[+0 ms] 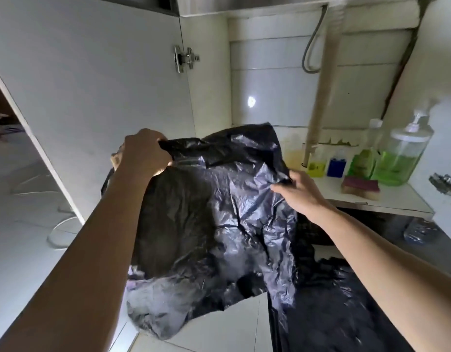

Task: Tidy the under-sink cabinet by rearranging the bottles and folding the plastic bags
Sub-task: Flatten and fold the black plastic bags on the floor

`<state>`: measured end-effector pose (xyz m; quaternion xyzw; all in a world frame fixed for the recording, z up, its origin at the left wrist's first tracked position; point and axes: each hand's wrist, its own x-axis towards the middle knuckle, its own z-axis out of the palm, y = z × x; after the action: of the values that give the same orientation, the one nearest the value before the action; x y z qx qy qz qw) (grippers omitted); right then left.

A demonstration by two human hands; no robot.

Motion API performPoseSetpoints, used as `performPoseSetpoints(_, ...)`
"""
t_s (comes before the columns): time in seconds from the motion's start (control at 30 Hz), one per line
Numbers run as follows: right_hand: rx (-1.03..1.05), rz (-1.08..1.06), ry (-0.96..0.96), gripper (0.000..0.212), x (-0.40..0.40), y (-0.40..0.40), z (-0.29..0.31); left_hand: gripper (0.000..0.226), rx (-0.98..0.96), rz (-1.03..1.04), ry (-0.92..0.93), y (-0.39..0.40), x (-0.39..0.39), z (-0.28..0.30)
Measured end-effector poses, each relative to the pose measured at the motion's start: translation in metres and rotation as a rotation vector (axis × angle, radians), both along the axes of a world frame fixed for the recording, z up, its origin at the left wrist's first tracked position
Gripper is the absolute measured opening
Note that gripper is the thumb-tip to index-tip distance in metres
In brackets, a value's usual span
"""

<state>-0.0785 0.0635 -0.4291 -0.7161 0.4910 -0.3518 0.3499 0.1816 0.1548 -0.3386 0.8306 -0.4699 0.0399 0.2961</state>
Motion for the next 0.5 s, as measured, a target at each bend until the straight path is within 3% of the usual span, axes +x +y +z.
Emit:
performPoseSetpoints(0.07,0.028,-0.086,-0.068,0.003,-0.002,-0.006,0.006,0.014,-0.098,-0.005,-0.026,0.000,-0.001,0.001)
performPoseSetpoints(0.1,0.063,-0.112,-0.105,0.011,-0.004,-0.008,0.008,0.009,-0.152,-0.007,-0.043,0.000,-0.002,0.002)
performPoseSetpoints(0.17,0.143,-0.104,-0.226,0.017,-0.006,-0.008,0.010,0.018,-0.255,0.000,-0.033,-0.001,-0.008,0.007)
performPoseSetpoints(0.27,0.196,-0.027,-0.260,0.007,-0.008,-0.003,0.012,0.017,-0.379,0.010,0.008,0.002,-0.024,0.023)
performPoseSetpoints(0.4,0.244,0.127,-0.553,0.027,-0.021,-0.003,0.036,0.030,-0.498,-0.040,-0.018,0.006,-0.041,0.043)
performPoseSetpoints(0.43,0.256,0.157,-0.547,0.033,-0.025,-0.005,0.042,0.027,-0.500,-0.075,-0.007,0.005,-0.044,0.047)
performPoseSetpoints(0.5,0.229,0.094,-0.481,0.023,-0.038,-0.008,0.049,0.023,-0.482,-0.173,0.049,0.002,-0.053,0.048)
